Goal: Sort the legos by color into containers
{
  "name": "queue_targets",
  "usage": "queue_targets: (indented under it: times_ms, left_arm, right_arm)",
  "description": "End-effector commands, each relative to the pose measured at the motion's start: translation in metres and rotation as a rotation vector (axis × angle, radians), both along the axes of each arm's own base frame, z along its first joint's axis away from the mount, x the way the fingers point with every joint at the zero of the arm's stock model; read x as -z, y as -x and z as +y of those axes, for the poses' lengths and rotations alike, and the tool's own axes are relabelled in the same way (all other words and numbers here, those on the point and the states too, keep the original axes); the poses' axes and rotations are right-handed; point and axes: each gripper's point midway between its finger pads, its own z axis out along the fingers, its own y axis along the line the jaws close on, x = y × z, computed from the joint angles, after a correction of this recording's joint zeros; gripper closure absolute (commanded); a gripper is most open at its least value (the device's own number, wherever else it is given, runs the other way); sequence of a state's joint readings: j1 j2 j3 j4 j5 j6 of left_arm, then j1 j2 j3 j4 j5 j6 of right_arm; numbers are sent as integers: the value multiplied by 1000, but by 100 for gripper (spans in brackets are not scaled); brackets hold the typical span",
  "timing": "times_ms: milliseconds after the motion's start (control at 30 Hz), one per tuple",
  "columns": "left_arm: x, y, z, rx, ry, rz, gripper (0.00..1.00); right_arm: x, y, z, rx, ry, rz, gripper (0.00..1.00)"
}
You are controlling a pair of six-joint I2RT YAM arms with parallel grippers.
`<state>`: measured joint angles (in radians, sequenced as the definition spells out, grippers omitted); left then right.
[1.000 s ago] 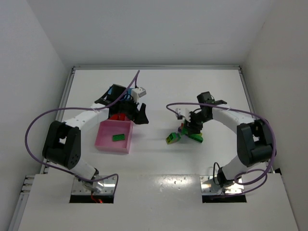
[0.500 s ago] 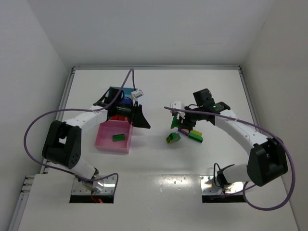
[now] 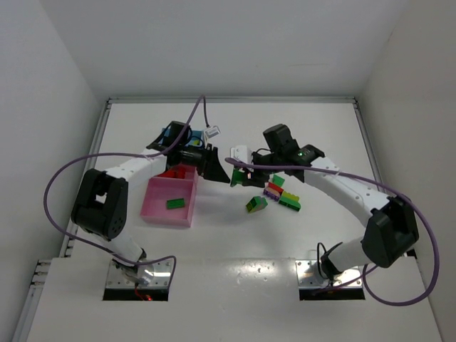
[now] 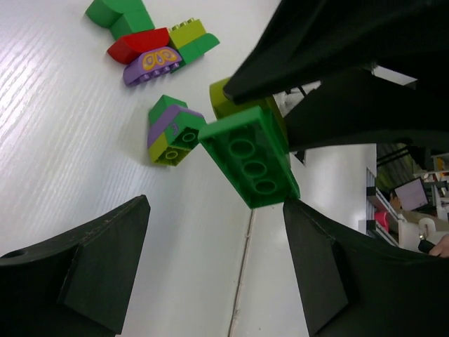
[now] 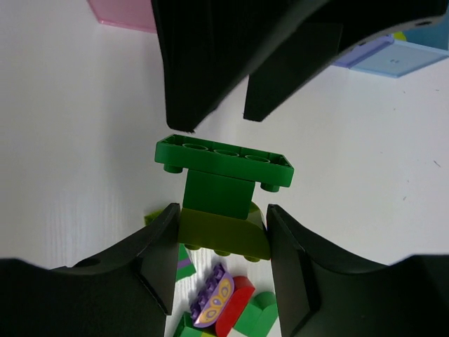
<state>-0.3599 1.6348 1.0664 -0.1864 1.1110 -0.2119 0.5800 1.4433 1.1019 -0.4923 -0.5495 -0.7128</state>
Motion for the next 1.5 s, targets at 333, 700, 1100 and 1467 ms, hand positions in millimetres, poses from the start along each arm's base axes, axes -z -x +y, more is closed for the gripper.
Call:
queue_targets:
  times_ms: [333, 700, 1100, 1467]
  left_arm:
    - [-12, -4, -5, 24, 30, -30, 17]
    - [-10, -1, -8, 40, 33, -19, 29]
    - [-11, 6, -15, 83, 51, -1, 38]
    - [-18, 18, -6, 97, 72, -48, 92]
  right_arm:
    - [-8, -11, 28, -22, -17, -47, 72]
    - [-11, -18, 32, -11, -17, -80, 74]
    - [-12, -19, 36, -8, -20, -84, 74]
    - [1, -21, 24, 26, 9, -83, 76]
